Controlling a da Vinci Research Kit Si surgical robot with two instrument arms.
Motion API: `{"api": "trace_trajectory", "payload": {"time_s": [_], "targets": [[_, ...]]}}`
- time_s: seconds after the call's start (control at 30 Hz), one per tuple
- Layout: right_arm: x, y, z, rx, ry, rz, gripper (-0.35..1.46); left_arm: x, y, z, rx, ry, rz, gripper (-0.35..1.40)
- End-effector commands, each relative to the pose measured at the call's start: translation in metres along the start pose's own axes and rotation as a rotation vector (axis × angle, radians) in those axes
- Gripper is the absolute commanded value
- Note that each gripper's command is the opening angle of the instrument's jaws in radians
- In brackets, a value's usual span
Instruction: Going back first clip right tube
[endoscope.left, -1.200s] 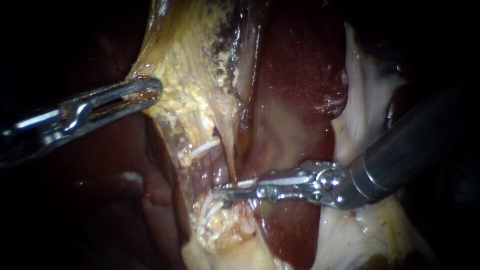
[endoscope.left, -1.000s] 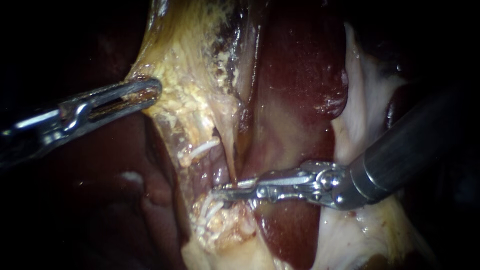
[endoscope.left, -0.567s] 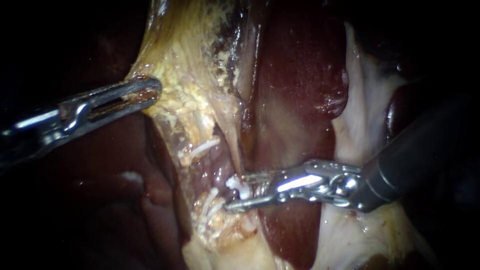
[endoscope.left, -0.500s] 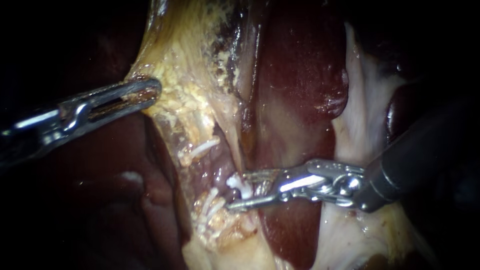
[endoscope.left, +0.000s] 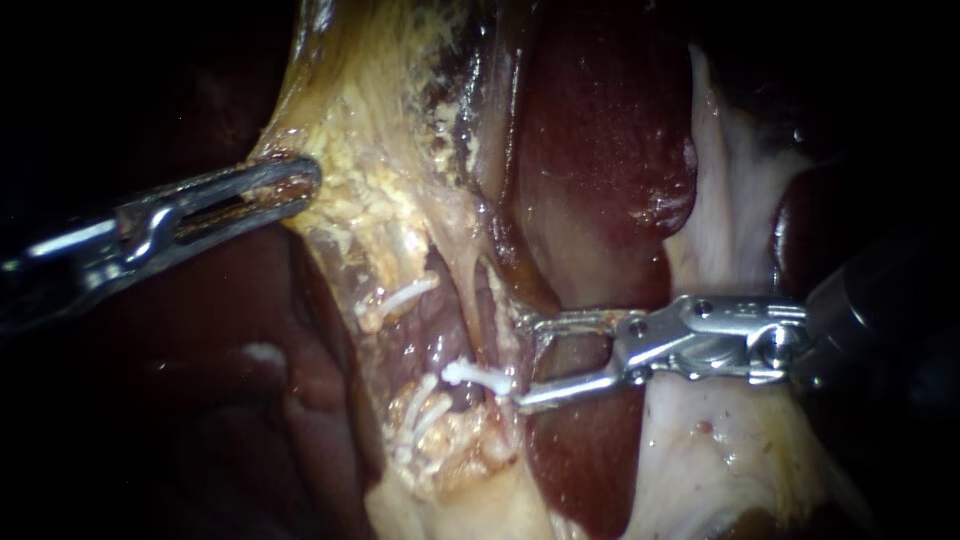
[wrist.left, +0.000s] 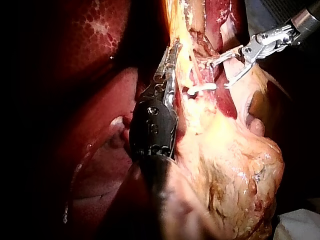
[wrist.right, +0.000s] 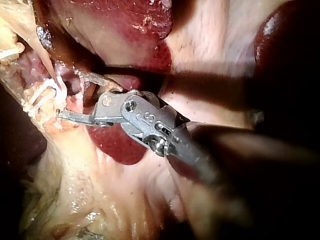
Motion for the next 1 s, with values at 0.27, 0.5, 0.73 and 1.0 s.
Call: {"api": "trace_trajectory", "payload": {"time_s": [0.27, 0.5, 0.73, 1.0], "targets": [[0.0028, -0.0005, -0.0029, 0.018, 0.016, -0.107, 0.60, 0.0001, 0.0000, 0.0001, -0.001, 0.000, 0.000, -0.35], [0.0055, -0.0010, -0.0053, 0.000, 0.036, -0.219, 0.60, 0.0001, 0.0000, 0.0001, -0.001, 0.000, 0.000, -0.35], [0.0064, -0.0013, -0.0057, -0.002, 0.051, -0.260, 0.60, 0.0010, 0.0002, 0.0009, -0.004, -0.005, 0.004, -0.35], [0.0064, -0.0014, -0.0057, -0.002, 0.051, -0.272, 0.60, 0.0034, 0.0013, 0.0033, -0.018, 0.013, 0.025, -0.35]]}}
